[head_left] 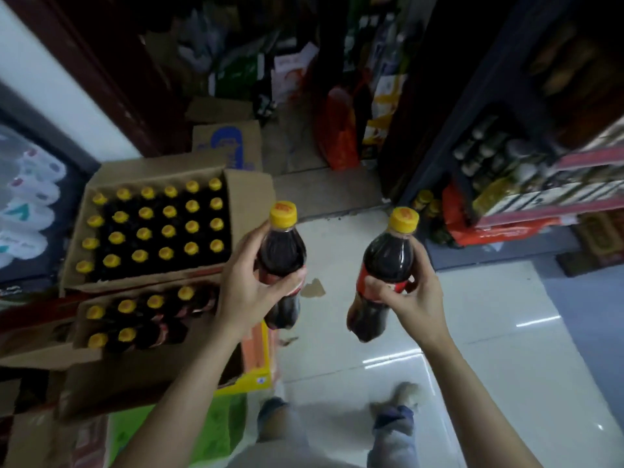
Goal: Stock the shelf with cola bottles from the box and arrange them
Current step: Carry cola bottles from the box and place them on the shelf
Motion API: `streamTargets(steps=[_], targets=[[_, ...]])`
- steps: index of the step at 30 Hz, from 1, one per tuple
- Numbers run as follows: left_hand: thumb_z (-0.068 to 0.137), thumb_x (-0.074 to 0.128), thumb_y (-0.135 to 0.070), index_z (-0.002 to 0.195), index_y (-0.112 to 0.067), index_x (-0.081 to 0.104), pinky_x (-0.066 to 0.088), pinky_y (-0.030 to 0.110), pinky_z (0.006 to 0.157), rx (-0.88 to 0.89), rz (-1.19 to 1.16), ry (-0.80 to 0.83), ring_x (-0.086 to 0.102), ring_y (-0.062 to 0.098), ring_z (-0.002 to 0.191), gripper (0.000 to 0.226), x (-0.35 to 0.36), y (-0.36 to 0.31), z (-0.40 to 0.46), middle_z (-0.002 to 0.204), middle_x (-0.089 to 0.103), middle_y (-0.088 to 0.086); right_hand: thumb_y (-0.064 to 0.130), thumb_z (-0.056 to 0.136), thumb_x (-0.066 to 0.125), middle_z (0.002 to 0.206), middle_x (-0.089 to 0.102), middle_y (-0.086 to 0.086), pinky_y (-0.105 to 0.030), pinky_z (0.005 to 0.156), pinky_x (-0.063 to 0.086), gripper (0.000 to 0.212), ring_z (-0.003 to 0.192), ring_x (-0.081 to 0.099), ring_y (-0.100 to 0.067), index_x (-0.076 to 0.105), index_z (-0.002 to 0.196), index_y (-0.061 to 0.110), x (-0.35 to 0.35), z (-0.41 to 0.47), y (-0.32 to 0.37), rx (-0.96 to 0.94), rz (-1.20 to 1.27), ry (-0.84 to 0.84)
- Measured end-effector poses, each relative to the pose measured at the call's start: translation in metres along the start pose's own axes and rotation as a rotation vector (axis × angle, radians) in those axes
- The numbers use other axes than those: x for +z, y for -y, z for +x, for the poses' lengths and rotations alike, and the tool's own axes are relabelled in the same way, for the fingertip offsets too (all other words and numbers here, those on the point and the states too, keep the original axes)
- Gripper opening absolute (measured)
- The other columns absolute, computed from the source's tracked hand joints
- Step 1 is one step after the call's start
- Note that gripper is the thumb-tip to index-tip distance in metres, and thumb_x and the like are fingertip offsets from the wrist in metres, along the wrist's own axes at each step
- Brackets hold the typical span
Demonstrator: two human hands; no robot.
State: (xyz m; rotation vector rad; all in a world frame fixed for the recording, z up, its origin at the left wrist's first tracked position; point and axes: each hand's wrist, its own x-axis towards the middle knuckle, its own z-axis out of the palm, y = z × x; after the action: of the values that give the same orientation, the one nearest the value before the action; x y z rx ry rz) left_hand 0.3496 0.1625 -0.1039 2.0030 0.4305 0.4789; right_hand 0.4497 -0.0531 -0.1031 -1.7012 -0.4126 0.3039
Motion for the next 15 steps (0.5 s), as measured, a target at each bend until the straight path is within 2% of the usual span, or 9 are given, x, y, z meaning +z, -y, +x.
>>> streamTargets(steps=[2,5,7,9,12,13,15], targets=[[0.067,0.076,-0.044,0.129,-0.036,0.050,0.047,0.030,0.099,0.014,-0.055,0.012,0.057,0.005,0.117,0.068,0.046,-0.032,0.009,0.124,0.061,-0.010,0.033,0.061,0.074,0.116,0.061,0.016,-0.010,0.084,0.045,0.067,0.106,0.059,0.002,0.049,0.124,0.037,-0.059,0.008,0.006,-0.044,-0.021,-0.019],[0.064,0.077,-0.045,0.129,-0.030,0.052,0.050,0.041,0.097,0.056,-0.084,-0.003,0.060,0.010,0.113,0.071,0.114,-0.082,0.021,0.120,0.064,-0.006,0.038,0.061,0.077,0.121,0.060,0.010,-0.014,0.088,0.047,0.078,0.109,0.058,0.000,0.044,0.131,0.026,-0.148,0.020,0.016,-0.091,-0.064,-0.019],[0.064,0.075,-0.048,0.128,-0.034,0.052,0.050,0.040,0.097,0.104,-0.081,0.015,0.061,0.007,0.111,0.069,0.154,-0.120,0.033,0.118,0.065,-0.012,0.041,0.060,0.081,0.119,0.060,0.004,-0.024,0.090,0.051,0.081,0.109,0.061,-0.008,0.041,0.128,0.024,-0.202,0.031,0.025,-0.114,-0.054,-0.030],[0.066,0.073,-0.050,0.129,-0.033,0.050,0.048,0.034,0.098,0.181,-0.054,0.038,0.060,0.005,0.113,0.069,0.191,-0.159,0.048,0.119,0.063,-0.015,0.043,0.061,0.082,0.114,0.061,-0.002,-0.031,0.087,0.054,0.074,0.105,0.064,-0.015,0.041,0.120,0.026,-0.249,0.045,0.037,-0.153,-0.050,-0.036],[0.068,0.071,-0.051,0.130,-0.028,0.049,0.042,0.014,0.096,0.293,-0.026,0.032,0.056,-0.003,0.114,0.070,0.234,-0.218,0.075,0.120,0.059,-0.020,0.044,0.065,0.078,0.108,0.064,0.004,-0.021,0.080,0.051,0.064,0.100,0.064,-0.011,0.042,0.117,0.029,-0.308,0.070,0.056,-0.240,-0.085,-0.059],[0.068,0.071,-0.050,0.130,-0.028,0.049,0.041,0.014,0.096,0.327,-0.020,0.018,0.056,-0.003,0.114,0.069,0.247,-0.235,0.086,0.121,0.060,-0.019,0.044,0.067,0.076,0.107,0.065,0.006,-0.022,0.080,0.051,0.062,0.099,0.064,-0.011,0.043,0.118,0.031,-0.326,0.081,0.062,-0.265,-0.096,-0.067],[0.069,0.072,-0.050,0.130,-0.022,0.050,0.045,0.022,0.097,0.386,-0.009,-0.017,0.057,0.003,0.116,0.070,0.271,-0.265,0.110,0.122,0.062,-0.010,0.044,0.070,0.074,0.105,0.067,0.006,-0.031,0.082,0.052,0.056,0.099,0.064,-0.015,0.045,0.116,0.037,-0.361,0.105,0.072,-0.311,-0.092,-0.079]])
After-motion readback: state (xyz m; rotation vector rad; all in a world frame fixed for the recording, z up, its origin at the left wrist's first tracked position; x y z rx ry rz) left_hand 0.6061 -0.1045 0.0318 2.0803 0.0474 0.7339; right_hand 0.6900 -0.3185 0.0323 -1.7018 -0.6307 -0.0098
